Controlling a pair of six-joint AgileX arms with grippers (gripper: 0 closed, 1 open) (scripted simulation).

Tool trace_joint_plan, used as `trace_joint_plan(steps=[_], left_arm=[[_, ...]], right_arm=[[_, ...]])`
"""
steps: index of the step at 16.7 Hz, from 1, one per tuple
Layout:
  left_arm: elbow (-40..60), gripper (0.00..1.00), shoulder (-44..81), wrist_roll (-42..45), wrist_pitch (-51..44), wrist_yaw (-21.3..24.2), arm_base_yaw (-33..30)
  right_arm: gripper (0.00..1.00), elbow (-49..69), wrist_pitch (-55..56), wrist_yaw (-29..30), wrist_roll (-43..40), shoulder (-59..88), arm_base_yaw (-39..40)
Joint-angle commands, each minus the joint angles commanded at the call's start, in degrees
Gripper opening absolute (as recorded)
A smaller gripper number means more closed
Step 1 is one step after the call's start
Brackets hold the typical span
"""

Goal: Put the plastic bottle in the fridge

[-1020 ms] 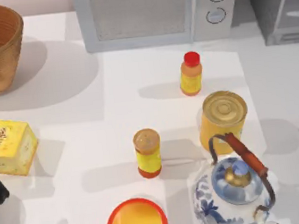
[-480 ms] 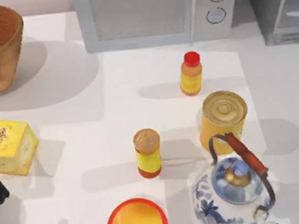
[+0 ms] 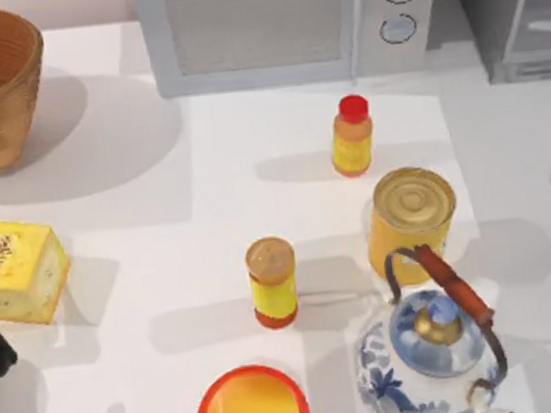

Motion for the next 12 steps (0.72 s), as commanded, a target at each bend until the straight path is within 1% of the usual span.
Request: trace_joint_plan(steps=[3,8,12], left_arm=[[0.0,1.0,0.0,0.0,0.0,0.0,0.0],[0.0,1.0,0.0,0.0,0.0,0.0,0.0],[0.0,1.0,0.0,0.0,0.0,0.0,0.0]], right_arm=[[0.01,6.2,-16.1,-2.7,-11.0,-3.6,-1.5],[0.01,13.5,-49.4,-8.7,-29.1,-7.8,-7.1],[0.01,15.6,-71.8,-12.7,-39.3,-9.6,-13.1]])
